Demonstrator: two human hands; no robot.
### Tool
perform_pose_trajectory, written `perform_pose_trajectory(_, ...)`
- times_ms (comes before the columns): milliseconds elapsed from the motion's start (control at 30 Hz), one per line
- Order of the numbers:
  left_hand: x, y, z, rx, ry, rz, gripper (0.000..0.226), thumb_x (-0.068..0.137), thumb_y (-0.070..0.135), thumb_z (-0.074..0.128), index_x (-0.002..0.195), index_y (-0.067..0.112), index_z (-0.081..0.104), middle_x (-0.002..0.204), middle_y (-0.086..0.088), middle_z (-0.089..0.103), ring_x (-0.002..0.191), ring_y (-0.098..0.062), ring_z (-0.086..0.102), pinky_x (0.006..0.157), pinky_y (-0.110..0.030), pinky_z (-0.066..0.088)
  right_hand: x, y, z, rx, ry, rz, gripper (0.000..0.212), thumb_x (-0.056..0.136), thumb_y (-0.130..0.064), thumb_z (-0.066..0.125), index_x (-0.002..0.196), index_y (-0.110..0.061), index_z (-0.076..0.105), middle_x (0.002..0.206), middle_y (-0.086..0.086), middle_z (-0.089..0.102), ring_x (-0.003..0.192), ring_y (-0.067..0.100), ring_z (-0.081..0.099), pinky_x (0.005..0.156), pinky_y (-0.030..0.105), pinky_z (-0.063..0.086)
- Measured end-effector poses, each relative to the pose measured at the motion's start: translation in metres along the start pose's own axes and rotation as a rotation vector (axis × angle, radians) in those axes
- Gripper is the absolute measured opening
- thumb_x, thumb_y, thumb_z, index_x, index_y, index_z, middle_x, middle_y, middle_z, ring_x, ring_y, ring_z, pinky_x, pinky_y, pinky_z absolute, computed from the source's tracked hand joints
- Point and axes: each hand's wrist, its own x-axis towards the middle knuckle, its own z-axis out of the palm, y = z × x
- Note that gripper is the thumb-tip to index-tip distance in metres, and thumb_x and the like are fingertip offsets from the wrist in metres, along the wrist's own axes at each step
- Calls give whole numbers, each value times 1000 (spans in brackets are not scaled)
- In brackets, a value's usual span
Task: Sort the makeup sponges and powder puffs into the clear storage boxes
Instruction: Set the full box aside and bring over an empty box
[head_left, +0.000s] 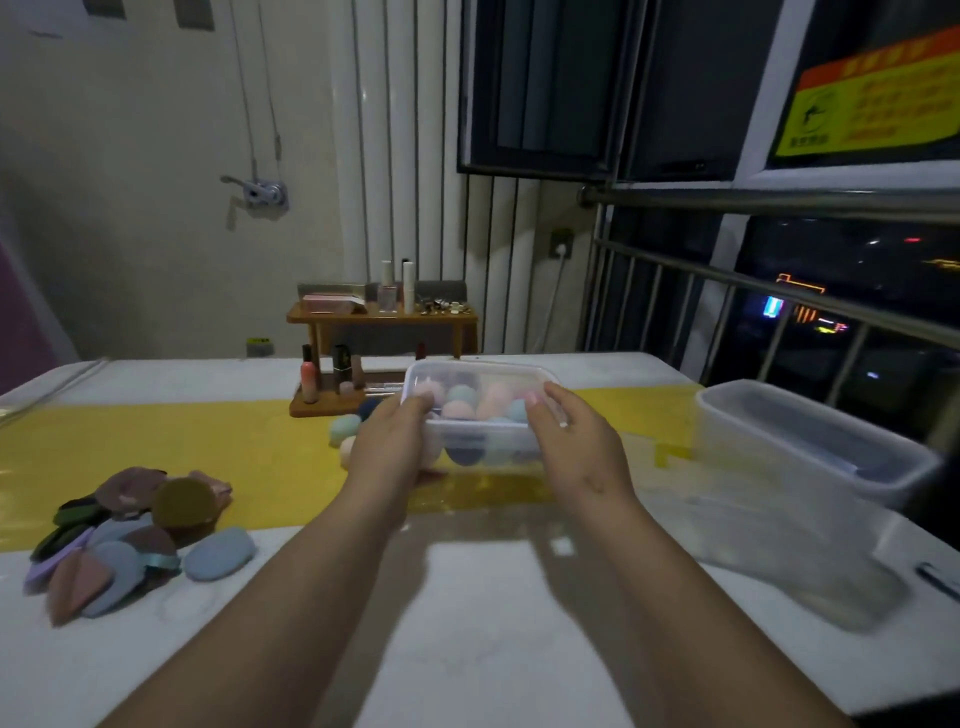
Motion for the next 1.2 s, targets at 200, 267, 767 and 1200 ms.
perform_pose_trajectory(200, -8, 3, 50, -61, -55, 18, 15, 96, 37, 53, 87, 28, 60, 108, -9, 59, 99, -30, 61, 70, -42, 61, 8, 5, -43, -120, 125, -17, 47, 98, -43, 52, 142, -24, 52, 133, 4, 60, 116, 21, 57, 101, 35, 46)
perform_pose_trajectory(267, -10, 4, 64, -68, -102, 18, 15, 97, 36, 51, 87, 29, 59, 107, -8, 59, 100, -29, 61, 72, -42, 61, 9, 6, -56, -163, 167, -28, 46, 99, -40, 51, 141, -22, 53, 137, 4, 57, 118, 22, 56, 100, 33, 44)
perform_pose_trajectory(767, -20, -10, 103, -76, -177, -26, 20, 97, 38, 52, 85, 26, 64, 107, -7, 60, 102, -32, 62, 78, -51, 60, 6, 4, -109, -811, 224, -30, 43, 86, -16, 57, 129, -19, 62, 132, 2, 58, 121, 29, 47, 101, 37, 32)
perform_pose_trajectory(1200, -20, -11, 102, -41, -205, -16, 20, 98, 41, 50, 90, 29, 63, 113, -8, 59, 104, -31, 61, 78, -50, 61, 22, 11, -116, -1097, 248, 68, 34, 91, -15, 53, 118, -26, 69, 115, 1, 62, 112, 26, 52, 93, 36, 39)
